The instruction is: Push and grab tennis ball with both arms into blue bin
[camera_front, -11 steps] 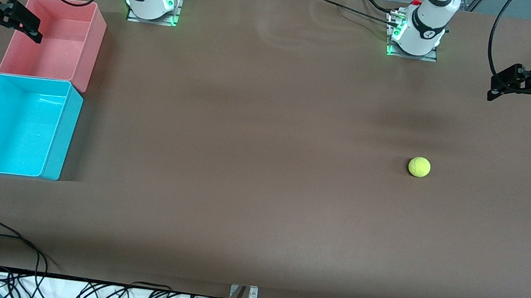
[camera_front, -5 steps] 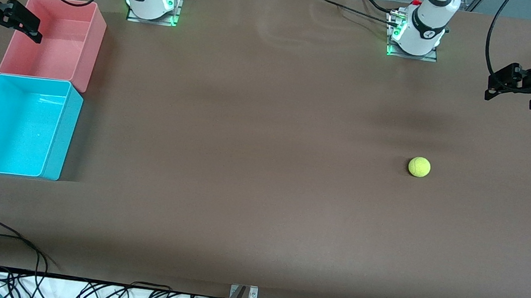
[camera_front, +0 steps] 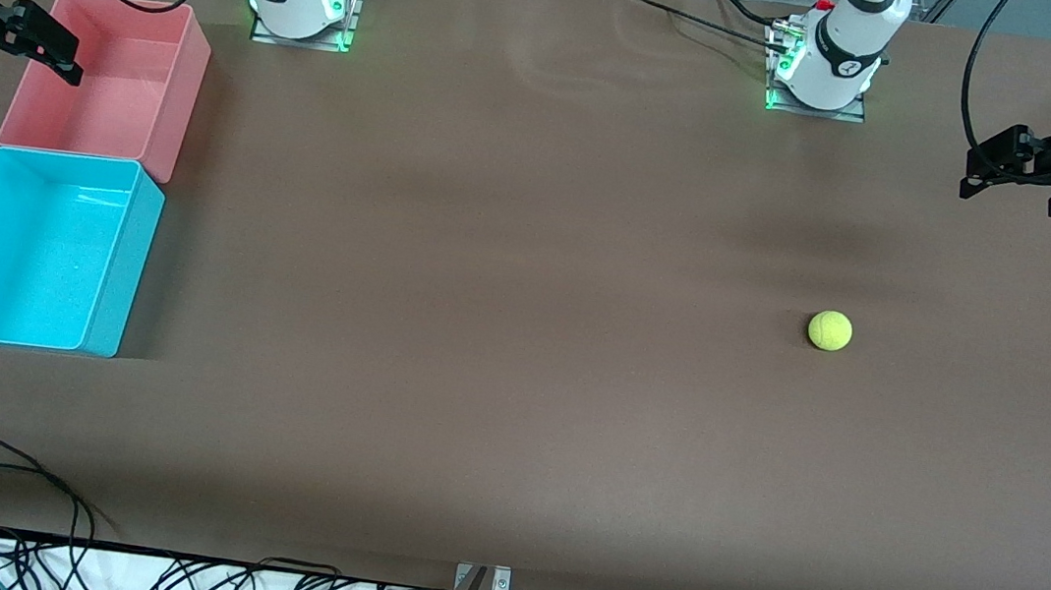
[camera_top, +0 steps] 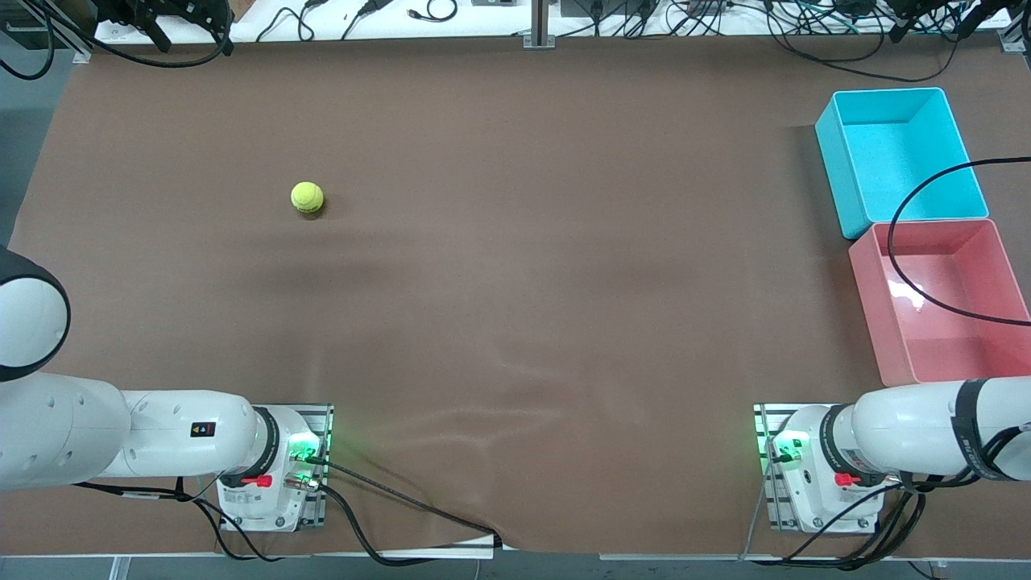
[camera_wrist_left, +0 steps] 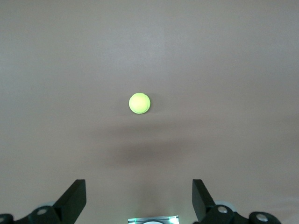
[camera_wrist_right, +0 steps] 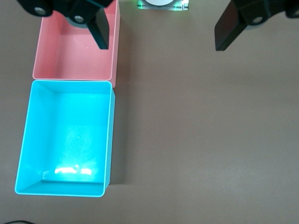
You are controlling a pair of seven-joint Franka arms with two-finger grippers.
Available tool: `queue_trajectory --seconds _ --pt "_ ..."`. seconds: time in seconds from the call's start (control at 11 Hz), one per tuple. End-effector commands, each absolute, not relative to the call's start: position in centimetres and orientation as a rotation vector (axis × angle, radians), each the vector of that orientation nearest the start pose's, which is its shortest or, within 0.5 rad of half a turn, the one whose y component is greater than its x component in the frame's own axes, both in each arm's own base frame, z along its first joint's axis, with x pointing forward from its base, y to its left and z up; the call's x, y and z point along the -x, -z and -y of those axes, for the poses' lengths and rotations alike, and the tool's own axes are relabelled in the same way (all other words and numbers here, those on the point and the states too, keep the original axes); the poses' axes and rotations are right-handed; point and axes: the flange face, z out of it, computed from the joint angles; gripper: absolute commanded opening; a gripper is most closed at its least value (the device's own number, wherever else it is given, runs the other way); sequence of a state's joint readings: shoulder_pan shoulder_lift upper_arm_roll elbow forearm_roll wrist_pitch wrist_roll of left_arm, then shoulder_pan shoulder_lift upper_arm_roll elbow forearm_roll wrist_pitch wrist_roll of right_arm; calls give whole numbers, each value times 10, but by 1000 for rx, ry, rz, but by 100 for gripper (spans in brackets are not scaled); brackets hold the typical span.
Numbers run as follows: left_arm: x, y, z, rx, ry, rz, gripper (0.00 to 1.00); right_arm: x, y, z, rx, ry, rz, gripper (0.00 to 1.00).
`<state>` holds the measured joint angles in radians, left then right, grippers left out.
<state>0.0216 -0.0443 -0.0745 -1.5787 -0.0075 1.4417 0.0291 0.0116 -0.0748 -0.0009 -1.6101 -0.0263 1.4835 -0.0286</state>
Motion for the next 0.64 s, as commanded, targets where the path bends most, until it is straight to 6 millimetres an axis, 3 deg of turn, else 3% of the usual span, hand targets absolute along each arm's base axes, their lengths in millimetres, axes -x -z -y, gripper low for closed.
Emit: queue_trajectory --seconds 0.0,0.55 --pt "-527 -640 28 3147 -155 -142 100 -518 -643 0 3181 -66 42 100" --pt "-526 -639 25 3146 -167 -137 100 -518 -643 0 3181 -66 42 100"
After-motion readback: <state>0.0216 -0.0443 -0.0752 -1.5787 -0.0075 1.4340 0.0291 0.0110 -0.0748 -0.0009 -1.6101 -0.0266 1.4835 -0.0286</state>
